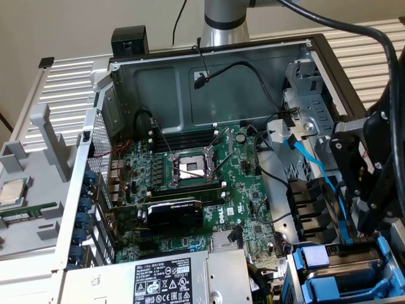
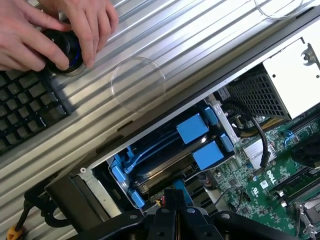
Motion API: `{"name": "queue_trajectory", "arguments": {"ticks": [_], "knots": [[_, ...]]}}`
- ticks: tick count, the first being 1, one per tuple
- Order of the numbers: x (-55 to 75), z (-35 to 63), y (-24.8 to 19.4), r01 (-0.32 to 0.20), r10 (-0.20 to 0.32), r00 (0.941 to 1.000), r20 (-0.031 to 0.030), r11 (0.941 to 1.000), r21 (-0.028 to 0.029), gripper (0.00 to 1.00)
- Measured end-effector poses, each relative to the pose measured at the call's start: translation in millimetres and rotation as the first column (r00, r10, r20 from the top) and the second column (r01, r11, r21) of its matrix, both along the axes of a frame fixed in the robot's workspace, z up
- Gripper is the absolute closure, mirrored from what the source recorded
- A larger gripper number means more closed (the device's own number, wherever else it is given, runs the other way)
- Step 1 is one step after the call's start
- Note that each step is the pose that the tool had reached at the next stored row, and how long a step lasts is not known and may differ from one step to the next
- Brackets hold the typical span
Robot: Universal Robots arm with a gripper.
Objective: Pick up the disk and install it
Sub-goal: 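Insert the second disk wire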
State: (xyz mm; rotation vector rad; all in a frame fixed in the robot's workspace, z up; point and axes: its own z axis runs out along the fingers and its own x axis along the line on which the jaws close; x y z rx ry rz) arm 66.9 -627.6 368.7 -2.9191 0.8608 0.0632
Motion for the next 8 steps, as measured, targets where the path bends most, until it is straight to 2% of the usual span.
{"name": "queue_trajectory", "arguments": {"ticks": [8], "knots": [[0.5,-2.5,0.2,0.0,0.0,1.0,0.0,1.0,-0.0002,0.89]]}}
